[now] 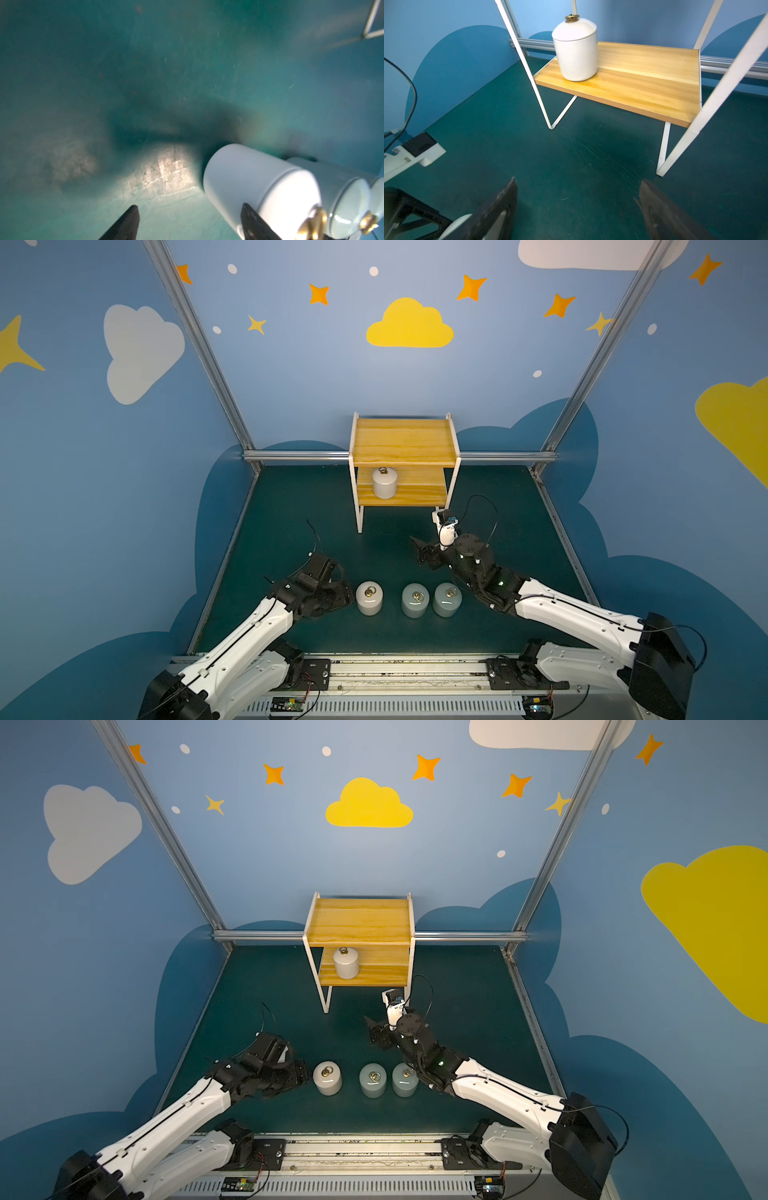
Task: Remove the tea canisters from the shelf
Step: Move the tea canister to the center of the board.
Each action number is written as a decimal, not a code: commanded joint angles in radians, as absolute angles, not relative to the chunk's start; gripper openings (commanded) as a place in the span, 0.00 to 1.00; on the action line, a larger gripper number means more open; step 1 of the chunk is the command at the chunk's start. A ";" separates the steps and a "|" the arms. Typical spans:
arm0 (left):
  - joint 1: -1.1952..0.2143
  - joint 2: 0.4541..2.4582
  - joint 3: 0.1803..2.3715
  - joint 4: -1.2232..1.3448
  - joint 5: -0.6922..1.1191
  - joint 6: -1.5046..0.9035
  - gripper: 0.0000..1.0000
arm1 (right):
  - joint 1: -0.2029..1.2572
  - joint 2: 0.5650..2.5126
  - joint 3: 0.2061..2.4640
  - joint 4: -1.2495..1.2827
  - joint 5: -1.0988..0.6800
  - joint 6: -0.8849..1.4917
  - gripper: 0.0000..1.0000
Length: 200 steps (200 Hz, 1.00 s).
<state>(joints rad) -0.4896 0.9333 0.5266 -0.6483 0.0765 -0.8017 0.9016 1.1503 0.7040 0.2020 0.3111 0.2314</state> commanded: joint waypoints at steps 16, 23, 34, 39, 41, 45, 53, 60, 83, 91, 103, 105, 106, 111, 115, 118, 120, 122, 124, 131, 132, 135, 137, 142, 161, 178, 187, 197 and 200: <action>-0.509 0.984 0.552 -0.657 0.080 -0.810 0.78 | 0.876 1.103 0.683 0.176 0.289 0.246 0.94; -0.512 0.992 0.556 -0.655 0.080 -0.807 0.78 | 0.873 1.097 0.680 0.173 0.287 0.248 0.94; -0.519 1.005 0.562 -0.649 0.077 -0.802 0.78 | 0.868 1.088 0.677 0.174 0.288 0.251 0.94; -0.522 1.010 0.566 -0.645 0.077 -0.800 0.78 | 0.867 1.083 0.677 0.173 0.286 0.252 0.94; -0.523 1.013 0.567 -0.643 0.076 -0.799 0.78 | 0.866 1.083 0.677 0.173 0.286 0.254 0.94; -0.526 1.018 0.569 -0.639 0.075 -0.798 0.78 | 0.864 1.082 0.676 0.172 0.287 0.255 0.94; -0.530 1.029 0.573 -0.630 0.077 -0.796 0.78 | 0.862 1.078 0.650 0.173 0.285 0.259 0.94; -0.535 1.042 0.577 -0.623 0.078 -0.793 0.78 | 0.861 1.076 0.647 0.171 0.284 0.261 0.94; -0.557 1.086 0.600 -0.611 0.082 -0.775 0.78 | 0.858 1.073 0.642 0.169 0.279 0.265 0.94; -0.565 1.100 0.608 -0.610 0.081 -0.769 0.78 | 0.857 1.072 0.641 0.169 0.278 0.265 0.94; -0.573 1.120 0.622 -0.609 0.084 -0.763 0.78 | 0.855 1.072 0.641 0.170 0.278 0.265 0.94; -0.577 1.124 0.625 -0.609 0.085 -0.763 0.78 | 0.855 1.071 0.641 0.170 0.278 0.265 0.94; -0.577 1.125 0.626 -0.609 0.086 -0.762 0.78 | 0.854 1.072 0.642 0.169 0.278 0.265 0.94; -0.583 1.131 0.632 -0.609 0.084 -0.758 0.78 | 0.853 1.072 0.641 0.169 0.278 0.265 0.94; -0.586 1.138 0.636 -0.609 0.084 -0.755 0.78 | 0.852 1.072 0.642 0.169 0.277 0.266 0.94; -0.589 1.143 0.639 -0.609 0.084 -0.753 0.78 | 0.852 1.072 0.640 0.168 0.277 0.265 0.94; -0.591 1.146 0.639 -0.609 0.084 -0.752 0.78 | 0.851 1.072 0.640 0.169 0.278 0.265 0.94; -0.594 1.147 0.642 -0.609 0.084 -0.750 0.78 | 0.850 1.071 0.641 0.169 0.278 0.265 0.94; -0.597 1.150 0.643 -0.609 0.084 -0.749 0.78 | 0.850 1.071 0.641 0.169 0.278 0.265 0.94; -0.601 1.156 0.647 -0.613 0.083 -0.746 0.78 | 0.847 1.072 0.642 0.169 0.277 0.265 0.94; -0.602 1.156 0.647 -0.613 0.083 -0.746 0.78 | 0.847 1.072 0.641 0.168 0.276 0.265 0.94; -0.604 1.157 0.649 -0.615 0.083 -0.746 0.78 | 0.847 1.071 0.641 0.168 0.276 0.265 0.94; -0.604 1.158 0.650 -0.617 0.082 -0.746 0.78 | 0.847 1.071 0.642 0.167 0.276 0.265 0.94; -0.604 1.162 0.654 -0.624 0.081 -0.745 0.78 | 0.845 1.071 0.640 0.167 0.275 0.265 0.94; -0.605 1.157 0.654 -0.637 0.077 -0.744 0.78 | 0.843 1.066 0.640 0.163 0.277 0.265 0.94; -0.605 1.145 0.658 -0.639 0.077 -0.740 0.78 | 0.838 1.062 0.637 0.159 0.278 0.265 0.94; -0.605 1.138 0.663 -0.646 0.074 -0.738 0.79 | 0.834 1.059 0.636 0.155 0.279 0.267 0.94; -0.605 1.130 0.673 -0.659 0.066 -0.731 0.79 | 0.831 1.054 0.638 0.149 0.283 0.263 0.94; -0.606 1.127 0.677 -0.664 0.062 -0.730 0.80 | 0.830 1.053 0.638 0.148 0.282 0.262 0.94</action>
